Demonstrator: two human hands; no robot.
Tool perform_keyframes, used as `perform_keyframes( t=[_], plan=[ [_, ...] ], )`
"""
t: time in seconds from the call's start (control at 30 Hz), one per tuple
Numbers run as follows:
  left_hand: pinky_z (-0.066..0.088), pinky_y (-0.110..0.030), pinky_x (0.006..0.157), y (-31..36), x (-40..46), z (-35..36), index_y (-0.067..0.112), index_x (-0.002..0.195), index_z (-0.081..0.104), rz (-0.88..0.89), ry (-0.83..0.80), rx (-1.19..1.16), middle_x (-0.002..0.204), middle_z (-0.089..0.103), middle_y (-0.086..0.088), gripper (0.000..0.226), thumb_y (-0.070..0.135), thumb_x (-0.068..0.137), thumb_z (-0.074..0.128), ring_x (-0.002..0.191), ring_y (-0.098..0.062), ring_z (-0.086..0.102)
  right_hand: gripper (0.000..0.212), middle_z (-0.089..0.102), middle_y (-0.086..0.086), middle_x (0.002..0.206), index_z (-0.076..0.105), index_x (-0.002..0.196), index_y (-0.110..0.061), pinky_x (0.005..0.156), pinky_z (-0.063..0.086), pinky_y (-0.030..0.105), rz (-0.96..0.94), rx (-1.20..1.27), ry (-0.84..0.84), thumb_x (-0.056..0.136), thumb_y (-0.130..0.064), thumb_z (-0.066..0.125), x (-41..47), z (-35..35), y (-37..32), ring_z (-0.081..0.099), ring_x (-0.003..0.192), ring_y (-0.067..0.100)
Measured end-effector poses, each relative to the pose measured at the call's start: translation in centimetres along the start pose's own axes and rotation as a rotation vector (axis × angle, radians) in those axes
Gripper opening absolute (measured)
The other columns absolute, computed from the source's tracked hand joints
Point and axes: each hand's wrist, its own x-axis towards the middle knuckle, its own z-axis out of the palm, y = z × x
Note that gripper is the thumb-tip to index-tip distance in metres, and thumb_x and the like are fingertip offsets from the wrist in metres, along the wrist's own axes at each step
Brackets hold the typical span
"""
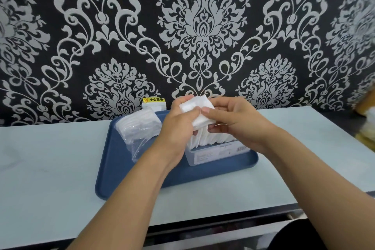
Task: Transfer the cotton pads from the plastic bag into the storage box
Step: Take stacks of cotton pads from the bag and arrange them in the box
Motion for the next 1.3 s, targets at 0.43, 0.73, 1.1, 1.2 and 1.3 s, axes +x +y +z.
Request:
perform_keyframes(
  t=[0.43,0.73,1.1,1.2,1.3],
  plan=[
    [0.055,-0.035,0.081,-2.2,0.4,-0.2,0.028,0.1,0.067,0.389,-0.121,1.067,0.093,0.065,0.013,0.014,0.029,0.086,0.067,0.088,-0.009,0.062,0.04,0.036,0.004,0.063,0.046,0.059,-0.016,0.052,0.023,0.028,0.365,-0.489,0.479,0.071,-0.026,0.083,-0.4,-5.6,0.4,0.031,0.057,0.018],
    [0.055,-0.04,0.08,-2.4,-0.2,0.6,0.02,0.114,0.066,0.348,-0.158,1.428,0.111,0.069,-0.001,0.03,0.034,0.095,0.048,0.096,-0.026,0.063,0.054,0.033,-0.002,0.049,0.036,0.05,-0.013,0.047,0.026,0.025,0.386,-0.971,0.265,0.068,-0.024,0.085,1.0,-5.6,0.7,0.03,0.049,0.018],
    [0.049,-0.041,0.083,-3.4,0.1,0.6,0.017,0.127,0.058,0.293,-0.18,1.505,0.128,0.062,-0.005,0.036,0.012,0.096,0.04,0.11,-0.031,0.06,0.033,0.056,-0.001,0.08,0.053,0.085,-0.016,0.064,0.044,0.029,0.467,-1.459,0.352,0.068,-0.029,0.078,2.1,-3.9,1.9,0.057,0.074,0.02],
    [0.05,-0.042,0.084,-3.4,0.2,0.4,0.017,0.127,0.059,0.294,-0.181,1.513,0.127,0.062,-0.006,0.037,0.012,0.096,0.04,0.11,-0.031,0.06,0.041,0.057,-0.001,0.074,0.051,0.073,-0.016,0.058,0.043,0.027,0.347,-1.297,0.362,0.063,-0.038,0.084,2.0,-4.3,2.0,0.056,0.068,0.019],
    [0.051,-0.043,0.084,-3.3,0.3,0.4,0.017,0.128,0.058,0.292,-0.183,1.515,0.128,0.062,-0.006,0.037,0.013,0.096,0.04,0.111,-0.031,0.06,0.027,0.063,-0.004,0.068,0.064,0.066,-0.015,0.058,0.043,0.017,0.007,-1.025,0.292,0.076,-0.035,0.079,1.5,-4.0,1.3,0.059,0.063,0.003]
  ],
)
